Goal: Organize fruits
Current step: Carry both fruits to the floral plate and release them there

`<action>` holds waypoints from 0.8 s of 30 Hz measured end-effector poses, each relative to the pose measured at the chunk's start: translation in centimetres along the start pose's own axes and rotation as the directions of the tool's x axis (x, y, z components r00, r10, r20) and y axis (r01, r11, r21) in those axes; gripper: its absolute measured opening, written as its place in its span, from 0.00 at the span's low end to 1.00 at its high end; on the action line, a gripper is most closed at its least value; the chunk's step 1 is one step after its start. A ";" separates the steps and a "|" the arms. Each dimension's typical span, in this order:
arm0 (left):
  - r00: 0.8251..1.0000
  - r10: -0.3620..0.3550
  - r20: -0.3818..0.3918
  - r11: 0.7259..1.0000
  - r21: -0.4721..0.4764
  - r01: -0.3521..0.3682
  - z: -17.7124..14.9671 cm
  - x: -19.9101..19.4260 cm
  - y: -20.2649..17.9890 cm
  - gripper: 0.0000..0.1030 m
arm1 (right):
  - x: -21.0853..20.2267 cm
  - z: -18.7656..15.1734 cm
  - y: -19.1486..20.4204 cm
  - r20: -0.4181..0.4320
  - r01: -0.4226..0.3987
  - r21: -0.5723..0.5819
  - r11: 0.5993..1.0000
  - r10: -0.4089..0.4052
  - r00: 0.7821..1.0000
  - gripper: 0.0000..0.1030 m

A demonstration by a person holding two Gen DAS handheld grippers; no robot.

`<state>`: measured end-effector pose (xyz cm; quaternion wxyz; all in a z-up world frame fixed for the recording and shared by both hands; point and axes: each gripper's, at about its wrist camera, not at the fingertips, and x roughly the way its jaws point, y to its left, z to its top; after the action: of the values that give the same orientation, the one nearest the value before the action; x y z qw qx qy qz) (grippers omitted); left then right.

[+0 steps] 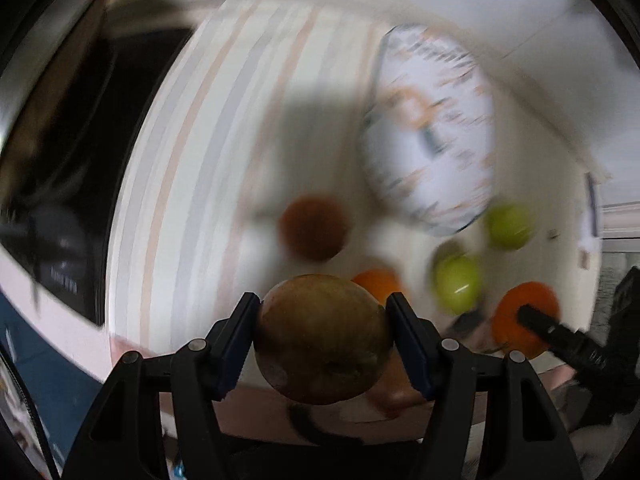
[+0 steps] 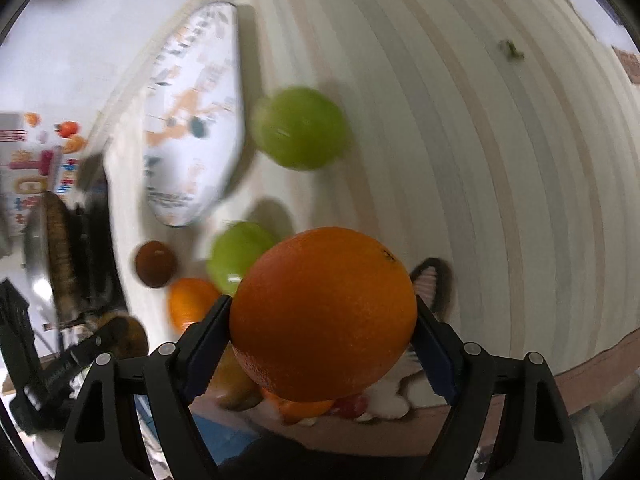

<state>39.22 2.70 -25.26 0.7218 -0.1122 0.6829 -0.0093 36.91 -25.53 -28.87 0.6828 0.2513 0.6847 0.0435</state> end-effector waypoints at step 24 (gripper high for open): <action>0.988 -0.127 -0.084 0.991 0.040 0.131 24.0 8.4 -8.2 0.62 | 6.9 23.5 12.5 0.067 0.122 -0.407 0.905 -0.104 0.992 0.84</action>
<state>64.67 -3.07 -31.10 0.6938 -0.1393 0.7025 -0.0758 63.39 -18.59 -31.62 0.7365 0.0633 0.6585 0.1410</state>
